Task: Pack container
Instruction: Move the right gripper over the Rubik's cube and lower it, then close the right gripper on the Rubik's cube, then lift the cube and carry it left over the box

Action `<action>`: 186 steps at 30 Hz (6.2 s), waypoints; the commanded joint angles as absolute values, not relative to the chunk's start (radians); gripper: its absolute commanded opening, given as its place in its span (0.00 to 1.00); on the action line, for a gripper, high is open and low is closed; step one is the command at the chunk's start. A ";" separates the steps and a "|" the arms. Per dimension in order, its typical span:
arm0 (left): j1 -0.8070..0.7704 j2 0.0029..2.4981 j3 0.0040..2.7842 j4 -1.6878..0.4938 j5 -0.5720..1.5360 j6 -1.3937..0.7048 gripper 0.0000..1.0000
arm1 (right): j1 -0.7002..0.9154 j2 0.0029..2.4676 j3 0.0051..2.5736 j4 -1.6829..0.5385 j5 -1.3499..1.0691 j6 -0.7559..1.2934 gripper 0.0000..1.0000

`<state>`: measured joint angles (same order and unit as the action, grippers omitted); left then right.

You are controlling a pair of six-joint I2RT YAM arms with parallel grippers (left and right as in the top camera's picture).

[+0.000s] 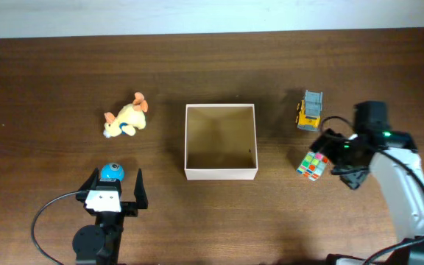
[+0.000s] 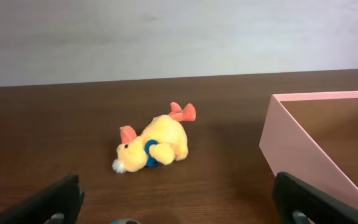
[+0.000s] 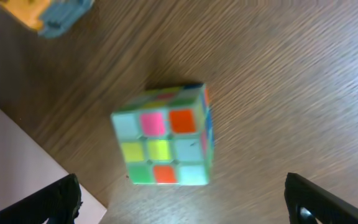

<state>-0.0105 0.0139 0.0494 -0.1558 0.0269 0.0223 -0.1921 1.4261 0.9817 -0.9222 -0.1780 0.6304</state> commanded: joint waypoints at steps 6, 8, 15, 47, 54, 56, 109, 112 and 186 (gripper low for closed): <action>-0.006 0.005 0.043 -0.153 0.031 0.038 0.99 | -0.241 1.438 0.992 -0.927 -0.284 0.381 0.99; -0.006 0.005 0.043 -0.153 0.031 0.038 0.99 | -0.223 1.449 0.992 -0.922 -0.281 0.364 0.99; -0.006 0.005 0.043 -0.153 0.031 0.038 0.99 | -0.137 1.533 0.992 -0.850 -0.237 0.347 0.99; -0.006 0.005 0.043 -0.153 0.031 0.038 0.99 | -0.091 1.688 0.991 -0.793 -0.073 0.461 0.87; -0.006 0.005 0.043 -0.153 0.031 0.038 0.99 | -0.091 1.688 0.991 -0.777 -0.066 0.461 0.80; -0.006 0.005 0.043 -0.153 0.031 0.038 0.99 | -0.091 1.688 0.991 -0.767 -0.066 0.461 0.80; -0.006 0.005 0.043 -0.153 0.031 0.038 0.99 | 0.053 1.690 0.987 -0.748 -0.036 0.175 0.75; -0.006 0.005 0.043 -0.153 0.031 0.038 0.99 | 0.060 1.690 0.987 -0.748 -0.085 0.134 0.75; -0.006 0.005 0.043 -0.153 0.031 0.038 0.99 | 0.119 1.688 1.440 -1.062 -0.081 0.161 0.51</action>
<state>-0.0105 0.0135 0.0494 -0.1555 0.0269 0.0223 0.0910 1.6882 1.3502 -1.0351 -0.0719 0.1753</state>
